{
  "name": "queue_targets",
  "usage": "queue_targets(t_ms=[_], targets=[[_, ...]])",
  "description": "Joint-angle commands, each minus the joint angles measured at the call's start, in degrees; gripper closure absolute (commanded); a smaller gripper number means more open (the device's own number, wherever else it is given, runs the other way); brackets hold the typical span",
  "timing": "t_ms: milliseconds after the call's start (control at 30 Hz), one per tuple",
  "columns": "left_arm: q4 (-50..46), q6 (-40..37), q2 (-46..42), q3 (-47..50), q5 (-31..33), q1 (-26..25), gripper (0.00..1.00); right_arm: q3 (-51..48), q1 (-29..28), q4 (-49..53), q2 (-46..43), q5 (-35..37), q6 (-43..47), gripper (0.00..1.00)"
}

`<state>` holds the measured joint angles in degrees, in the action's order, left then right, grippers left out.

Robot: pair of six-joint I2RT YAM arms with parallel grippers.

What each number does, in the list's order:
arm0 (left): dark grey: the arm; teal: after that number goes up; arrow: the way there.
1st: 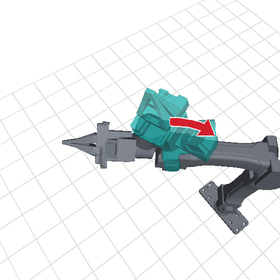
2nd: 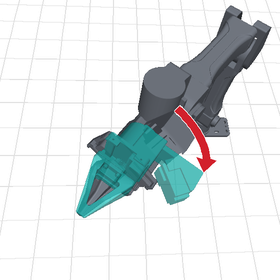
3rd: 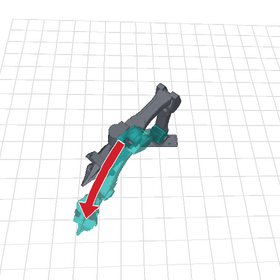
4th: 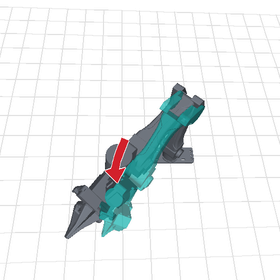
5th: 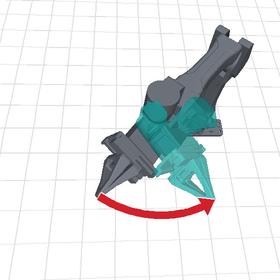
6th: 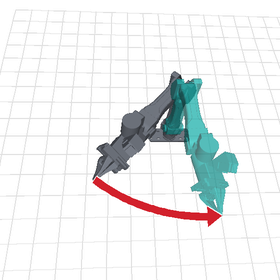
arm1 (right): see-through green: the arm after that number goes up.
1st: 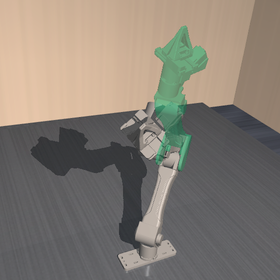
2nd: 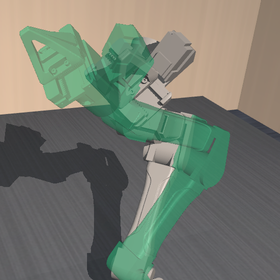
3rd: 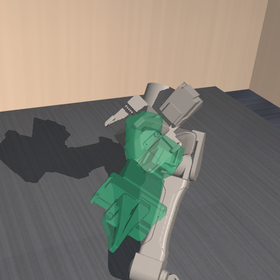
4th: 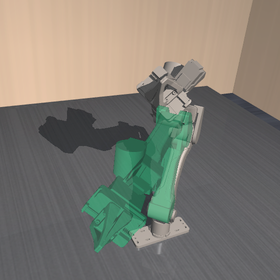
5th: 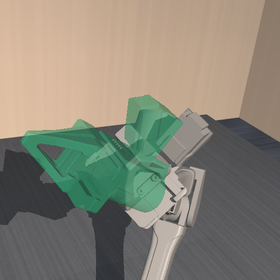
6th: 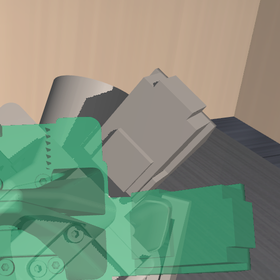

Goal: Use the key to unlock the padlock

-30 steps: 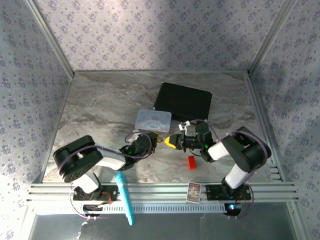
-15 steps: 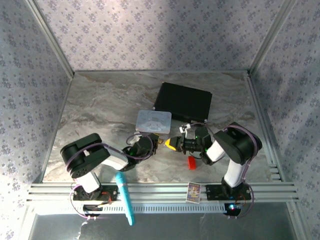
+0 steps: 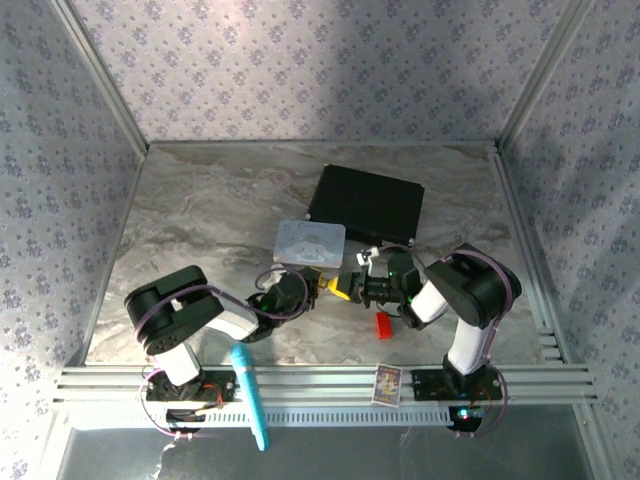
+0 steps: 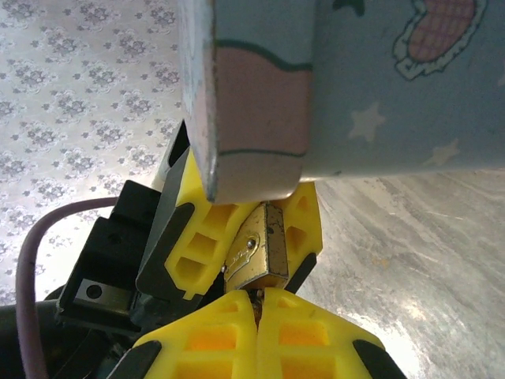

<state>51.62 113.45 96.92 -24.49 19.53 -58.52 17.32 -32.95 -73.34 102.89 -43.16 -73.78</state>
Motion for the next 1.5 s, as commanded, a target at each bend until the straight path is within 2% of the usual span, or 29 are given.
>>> queue_targets(t_ms=[0,167,300,333,433,500,633,800,933,1100,1233,1300,1367,1467], targets=[[3.4,-0.9,-3.0,-5.8,-7.4,-3.8,1.00,3.0,-2.7,10.8,-2.0,5.7,5.3,1.00],[-2.2,-2.2,-4.8,-6.2,-7.4,-4.1,1.00,4.9,-4.9,29.2,-9.5,11.0,16.0,1.00],[-3.5,-2.4,-4.2,-6.3,-8.2,-4.1,1.00,5.8,-4.8,28.5,-8.2,8.1,16.0,1.00],[-3.9,-2.4,-4.3,-6.2,-8.0,-4.2,1.00,5.5,-4.8,28.2,-8.0,7.9,16.3,0.96],[-7.2,-3.2,-5.7,-5.5,-6.4,-4.1,1.00,4.7,-5.0,35.5,-11.8,11.3,20.8,0.70],[-13.6,-4.0,-7.6,-5.6,-5.3,-3.8,1.00,4.3,-5.0,42.4,-16.3,14.4,23.8,0.61],[-15.2,-4.3,-7.7,-4.6,-5.0,-3.1,1.00,4.5,-5.1,55.1,-23.8,18.2,29.4,0.54],[-15.7,-3.7,-5.3,-5.8,-8.2,-3.0,1.00,5.8,-6.4,69.3,-31.9,23.6,40.5,0.47],[-16.4,-3.0,-4.7,-5.5,-8.0,-3.2,1.00,5.3,-8.4,74.1,-38.1,29.3,47.3,0.46],[-23.0,-4.1,-7.3,-6.6,-6.7,-3.3,1.00,7.0,-15.3,79.1,-44.5,47.3,55.7,0.45],[-28.5,-6.0,-10.0,-7.7,-4.9,-3.4,1.00,8.9,-19.2,80.1,-45.6,54.5,59.9,0.44],[-29.7,-6.6,-11.1,-7.9,-4.3,-3.4,1.00,9.0,-20.5,78.9,-45.5,53.0,62.9,0.48],[-29.5,-6.7,-11.5,-7.8,-4.1,-3.3,1.00,8.9,-20.7,76.4,-45.5,48.6,64.4,0.57],[-28.9,-6.6,-11.6,-7.4,-4.2,-3.3,1.00,8.5,-21.6,73.0,-44.8,43.9,67.1,0.57]])
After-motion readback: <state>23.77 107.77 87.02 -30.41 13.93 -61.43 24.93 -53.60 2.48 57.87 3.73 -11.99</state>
